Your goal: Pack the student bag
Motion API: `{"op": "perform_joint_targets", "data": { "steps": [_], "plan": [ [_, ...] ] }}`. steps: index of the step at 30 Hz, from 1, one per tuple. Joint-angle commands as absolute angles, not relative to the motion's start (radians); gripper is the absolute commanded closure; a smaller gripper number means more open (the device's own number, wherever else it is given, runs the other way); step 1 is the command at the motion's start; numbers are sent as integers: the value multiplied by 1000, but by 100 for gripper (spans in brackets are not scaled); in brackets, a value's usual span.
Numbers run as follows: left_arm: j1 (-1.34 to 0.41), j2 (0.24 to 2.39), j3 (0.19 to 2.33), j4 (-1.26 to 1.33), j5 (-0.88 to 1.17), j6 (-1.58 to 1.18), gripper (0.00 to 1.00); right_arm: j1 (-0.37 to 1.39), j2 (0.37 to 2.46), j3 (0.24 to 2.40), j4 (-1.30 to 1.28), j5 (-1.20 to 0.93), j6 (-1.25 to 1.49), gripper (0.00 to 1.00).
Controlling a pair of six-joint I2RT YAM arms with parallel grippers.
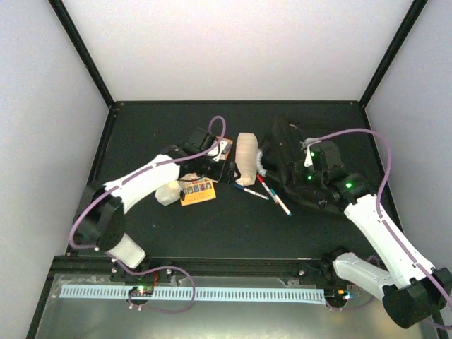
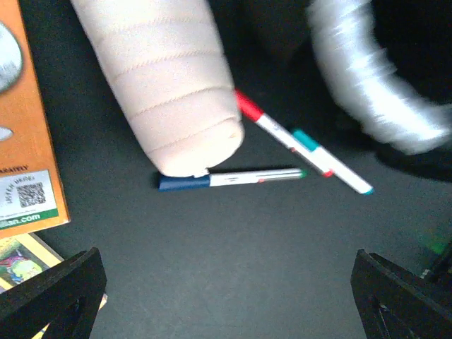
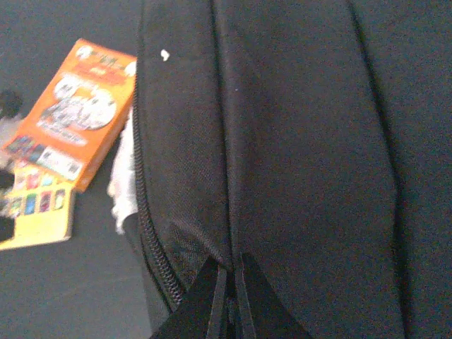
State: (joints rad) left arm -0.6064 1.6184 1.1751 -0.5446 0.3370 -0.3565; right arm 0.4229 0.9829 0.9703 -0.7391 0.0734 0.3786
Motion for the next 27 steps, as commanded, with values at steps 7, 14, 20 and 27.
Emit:
{"op": "perform_joint_targets", "data": {
  "steps": [7, 14, 20, 27],
  "plan": [
    [-536, 1343, 1184, -628, 347, -318, 1, 578, 1112, 1015, -454, -291, 362, 98],
    [-447, 1195, 1200, -727, 302, -291, 1, 707, 1154, 1103, -341, -411, 380, 98],
    [-438, 1078, 1167, -683, 283, -263, 1, 709, 1101, 1126, -410, -297, 333, 98],
    [-437, 1069, 1152, -604, 493, -179, 1, 692, 1039, 1129, -692, 85, 301, 98]
  ]
}}
